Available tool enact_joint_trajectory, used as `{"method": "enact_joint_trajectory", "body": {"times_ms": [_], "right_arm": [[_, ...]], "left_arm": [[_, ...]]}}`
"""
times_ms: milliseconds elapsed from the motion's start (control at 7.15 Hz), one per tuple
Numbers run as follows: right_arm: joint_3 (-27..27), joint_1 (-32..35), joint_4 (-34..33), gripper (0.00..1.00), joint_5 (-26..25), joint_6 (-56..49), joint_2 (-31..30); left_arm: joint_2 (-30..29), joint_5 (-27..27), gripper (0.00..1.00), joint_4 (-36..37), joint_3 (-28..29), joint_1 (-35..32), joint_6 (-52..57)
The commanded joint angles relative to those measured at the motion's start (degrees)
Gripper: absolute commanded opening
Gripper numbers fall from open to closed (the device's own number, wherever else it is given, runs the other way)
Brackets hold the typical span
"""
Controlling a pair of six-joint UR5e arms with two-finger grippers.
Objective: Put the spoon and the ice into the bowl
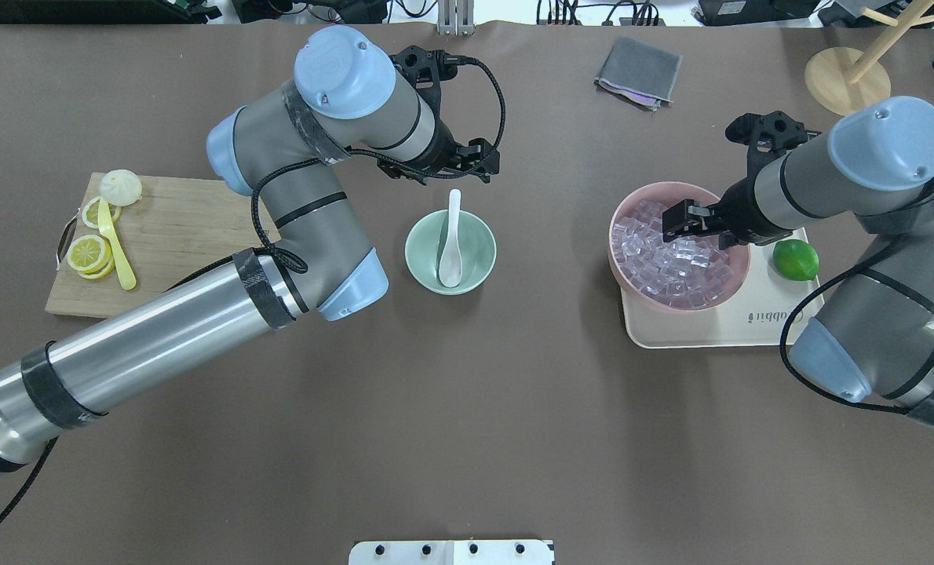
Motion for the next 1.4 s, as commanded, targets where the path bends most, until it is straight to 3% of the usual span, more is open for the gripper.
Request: {"method": "enact_joint_trajectory", "body": {"times_ms": [0, 140, 280, 419, 559, 978, 1258], "right_arm": [[-2.10, -1.01, 0.40, 0.71, -0.96, 0.08, 0.60], [-2.20, -0.92, 0.14, 0.66, -1.05, -0.01, 0.86], [-2.11, -0.92, 0.05, 0.49, -0.96, -0.01, 0.86], [-2.02, -0.84, 0.05, 0.17, -0.87, -0.27, 0.86], [-2.02, -0.83, 0.14, 0.02, -0.87, -0.79, 0.69], [0.52, 0.13, -0.39, 0.00, 0.01, -0.28, 0.86], [0.35, -0.22, -4.05, 0.00, -0.69, 1.65, 8.20]], "left_arm": [[1.24, -0.19, 0.98, -0.01, -1.39, -1.06, 0.02], [2.38, -0.10, 0.98, 0.08, -3.14, -1.15, 0.02], [2.92, -0.10, 0.98, 0.08, -3.60, -1.15, 0.02], [2.92, -0.10, 0.98, 0.08, -3.60, -1.15, 0.02], [3.01, -0.10, 0.98, -0.01, -3.60, -1.15, 0.02], [3.01, -0.36, 0.98, 0.86, -5.43, -2.72, 0.02], [12.79, -13.31, 0.98, 1.48, -11.82, -12.69, 6.90]]}}
